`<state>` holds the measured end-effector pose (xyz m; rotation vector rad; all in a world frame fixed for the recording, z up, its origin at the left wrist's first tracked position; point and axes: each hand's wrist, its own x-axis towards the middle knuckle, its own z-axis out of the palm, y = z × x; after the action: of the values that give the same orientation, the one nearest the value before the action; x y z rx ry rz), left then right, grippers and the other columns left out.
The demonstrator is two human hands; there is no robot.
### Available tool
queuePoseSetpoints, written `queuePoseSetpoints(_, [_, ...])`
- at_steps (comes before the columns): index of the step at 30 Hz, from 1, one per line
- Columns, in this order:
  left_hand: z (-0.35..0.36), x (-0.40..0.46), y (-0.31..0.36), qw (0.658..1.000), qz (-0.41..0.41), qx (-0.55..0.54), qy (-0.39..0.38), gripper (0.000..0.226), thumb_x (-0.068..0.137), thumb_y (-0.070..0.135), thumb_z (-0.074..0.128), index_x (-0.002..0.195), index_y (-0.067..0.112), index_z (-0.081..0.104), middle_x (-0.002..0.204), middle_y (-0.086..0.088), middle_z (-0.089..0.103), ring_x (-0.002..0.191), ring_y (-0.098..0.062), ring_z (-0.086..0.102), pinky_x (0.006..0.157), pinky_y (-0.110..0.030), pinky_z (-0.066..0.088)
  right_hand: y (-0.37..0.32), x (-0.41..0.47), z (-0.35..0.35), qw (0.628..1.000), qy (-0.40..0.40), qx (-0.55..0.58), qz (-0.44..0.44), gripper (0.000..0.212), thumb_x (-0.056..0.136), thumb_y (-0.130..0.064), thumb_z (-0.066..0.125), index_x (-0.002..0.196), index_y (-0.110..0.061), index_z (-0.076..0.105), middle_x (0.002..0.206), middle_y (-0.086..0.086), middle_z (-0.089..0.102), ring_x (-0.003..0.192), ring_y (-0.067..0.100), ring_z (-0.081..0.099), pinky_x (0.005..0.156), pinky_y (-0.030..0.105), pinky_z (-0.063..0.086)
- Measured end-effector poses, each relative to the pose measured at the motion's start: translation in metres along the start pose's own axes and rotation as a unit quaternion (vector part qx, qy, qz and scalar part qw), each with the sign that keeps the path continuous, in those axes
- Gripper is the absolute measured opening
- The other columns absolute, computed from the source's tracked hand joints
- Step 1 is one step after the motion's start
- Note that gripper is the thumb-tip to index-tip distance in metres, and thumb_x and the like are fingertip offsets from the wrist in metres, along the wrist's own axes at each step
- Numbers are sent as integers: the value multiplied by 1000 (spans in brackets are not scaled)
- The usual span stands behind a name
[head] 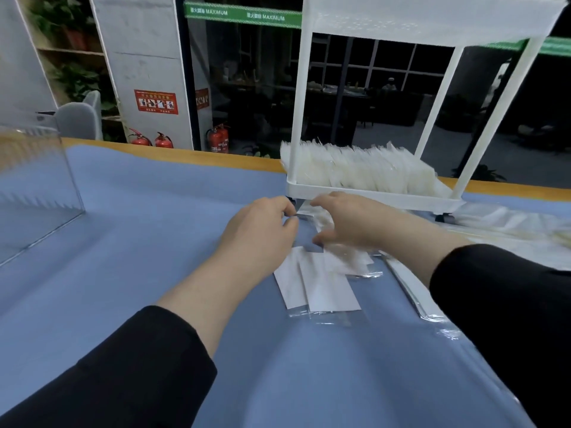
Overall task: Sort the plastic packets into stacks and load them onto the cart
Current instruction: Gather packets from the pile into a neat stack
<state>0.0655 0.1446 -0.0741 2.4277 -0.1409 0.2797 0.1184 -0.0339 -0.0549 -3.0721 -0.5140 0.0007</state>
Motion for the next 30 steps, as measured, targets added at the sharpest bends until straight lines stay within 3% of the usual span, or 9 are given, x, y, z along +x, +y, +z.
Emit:
queuePoseSetpoints(5, [-1, -1, 4, 1000, 9, -16, 22, 21, 102, 29, 47, 110, 25, 66, 102, 6, 65, 92, -20, 60, 81, -43, 55, 3, 14, 12, 998, -23, -43, 45, 51, 95, -43, 55, 141, -22, 47, 137, 5, 58, 120, 28, 55, 96, 40, 47])
queuePoseSetpoints(9, [-1, -2, 4, 999, 15, -16, 24, 21, 102, 29, 46, 109, 26, 66, 101, 5, 65, 89, -20, 60, 78, -40, 54, 2, 20, 27, 993, 53, -88, 53, 25, 90, -25, 51, 112, -20, 62, 107, 5, 66, 100, 31, 61, 71, 33, 41])
queuePoseSetpoints(12, [-1, -1, 3, 999, 24, -18, 30, 21, 102, 29, 47, 108, 26, 66, 107, 6, 65, 92, -19, 60, 80, -41, 54, 2, 13, 35, 978, 136, -156, 31, 14, 87, -10, 54, 94, -21, 59, 75, -2, 48, 82, 31, 57, 65, 32, 33])
queuePoseSetpoints(15, [-1, -1, 4, 999, 24, -22, 27, 21, 101, 30, 47, 110, 28, 66, 111, 7, 64, 97, -20, 60, 83, -42, 54, 6, -1, 32, 973, 154, -172, -1, 14, 86, -8, 58, 90, -22, 57, 65, -5, 32, 68, 29, 43, 61, 33, 31])
queuePoseSetpoints(20, [1, 0, 7, 998, 44, -33, 3, 24, 102, 30, 48, 119, 31, 65, 116, 8, 61, 108, -19, 58, 91, -36, 50, -10, -67, 21, 986, 108, -103, -70, 12, 92, -19, 50, 95, -25, 59, 86, -2, 64, 77, 28, 55, 60, 37, 40])
queuePoseSetpoints(24, [10, -6, 9, 988, 84, 12, -129, 32, 104, 38, 48, 133, 36, 60, 140, 12, 56, 126, -16, 53, 103, -33, 44, -5, -112, 0, 987, -30, 148, -44, 32, 100, -42, 53, 132, -41, 60, 128, -24, 61, 116, -3, 56, 100, 22, 44])
queuePoseSetpoints(26, [13, -11, 11, 975, 86, 48, -201, 36, 105, 47, 46, 137, 37, 58, 139, 11, 57, 125, -15, 54, 101, -30, 43, 15, -111, -5, 976, 29, 216, -13, 29, 98, -47, 56, 124, -40, 66, 124, -27, 63, 114, -10, 55, 101, 21, 42])
queuePoseSetpoints(28, [13, -14, 13, 968, 87, 61, -226, 38, 105, 51, 43, 138, 38, 57, 137, 11, 58, 123, -14, 54, 96, -26, 42, 37, -100, -7, 970, 110, 209, 62, 29, 98, -48, 52, 118, -35, 68, 121, -20, 66, 114, -1, 58, 97, 27, 43])
queuePoseSetpoints(30, [12, -12, 13, 971, 85, 49, -218, 39, 105, 51, 43, 139, 38, 56, 137, 12, 57, 122, -12, 54, 92, -25, 39, 57, -84, -4, 983, 60, 100, 139, 41, 102, -48, 43, 135, -28, 58, 139, -7, 58, 128, 15, 53, 98, 31, 40])
